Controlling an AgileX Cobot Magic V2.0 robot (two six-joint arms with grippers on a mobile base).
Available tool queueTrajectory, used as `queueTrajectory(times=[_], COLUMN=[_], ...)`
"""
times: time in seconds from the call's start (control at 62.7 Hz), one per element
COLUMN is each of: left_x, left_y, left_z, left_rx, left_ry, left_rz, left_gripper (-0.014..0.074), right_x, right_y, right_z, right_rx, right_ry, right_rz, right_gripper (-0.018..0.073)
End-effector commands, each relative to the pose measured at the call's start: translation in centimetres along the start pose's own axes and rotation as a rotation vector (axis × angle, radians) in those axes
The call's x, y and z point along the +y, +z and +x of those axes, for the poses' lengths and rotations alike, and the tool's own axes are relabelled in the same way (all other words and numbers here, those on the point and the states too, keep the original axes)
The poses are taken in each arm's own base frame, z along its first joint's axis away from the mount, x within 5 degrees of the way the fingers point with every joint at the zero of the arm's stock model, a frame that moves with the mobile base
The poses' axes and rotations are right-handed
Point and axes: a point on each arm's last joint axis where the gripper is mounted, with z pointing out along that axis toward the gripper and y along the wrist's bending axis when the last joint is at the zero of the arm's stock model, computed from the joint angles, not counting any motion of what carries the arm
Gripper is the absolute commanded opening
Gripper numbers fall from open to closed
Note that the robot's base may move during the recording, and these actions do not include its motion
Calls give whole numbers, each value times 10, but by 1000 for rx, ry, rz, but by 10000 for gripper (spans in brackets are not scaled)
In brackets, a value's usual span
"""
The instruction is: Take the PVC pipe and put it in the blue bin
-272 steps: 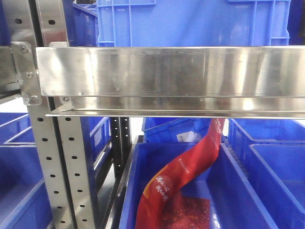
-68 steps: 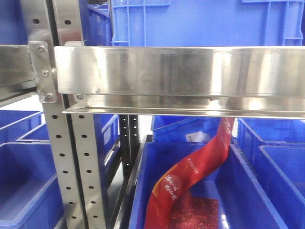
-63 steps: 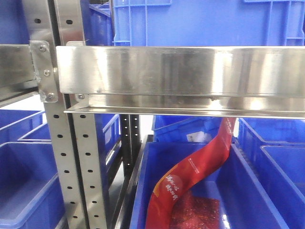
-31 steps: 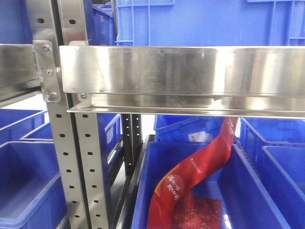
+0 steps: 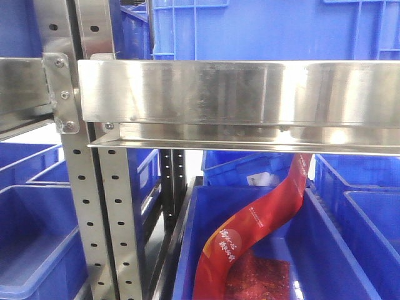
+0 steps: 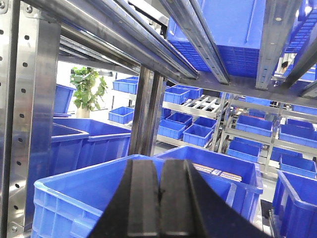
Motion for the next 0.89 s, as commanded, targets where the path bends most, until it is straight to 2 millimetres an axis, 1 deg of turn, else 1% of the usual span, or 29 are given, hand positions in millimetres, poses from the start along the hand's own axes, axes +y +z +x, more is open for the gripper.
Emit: queueTrajectory(times=[0.0,0.335,0.399,0.527,0.702,0.798,0.878], left_x=[0,0,1,12,38,47,51], left_y=[-4,-4,-8,-24,-54,-69,-81], left_z=[-5,-5,-8,-18,-33,-39,-45], left_rx=[-28,-28,-34,-68,-109,-126,-142], left_ry=[0,0,0,10,51,76,92], left_rz=[0,0,-4,-55,-203,-279,-322], left_gripper=[-111,-111,-111,-111,-111,-111,-111], right_x=[0,0,0,0,0,-1,-2], right_y=[-2,-2,-2,-2,-2,-7,-17], right_z=[-2,-2,-2,-2,-2,-4,-8], right_rx=[-18,-18,-18,-18,-18,-27,-48], right_ry=[-6,-6,-6,-6,-6,-9,-16], right_rz=[6,6,6,6,6,14,36], right_gripper=[-167,-167,-167,-167,-167,-167,-167])
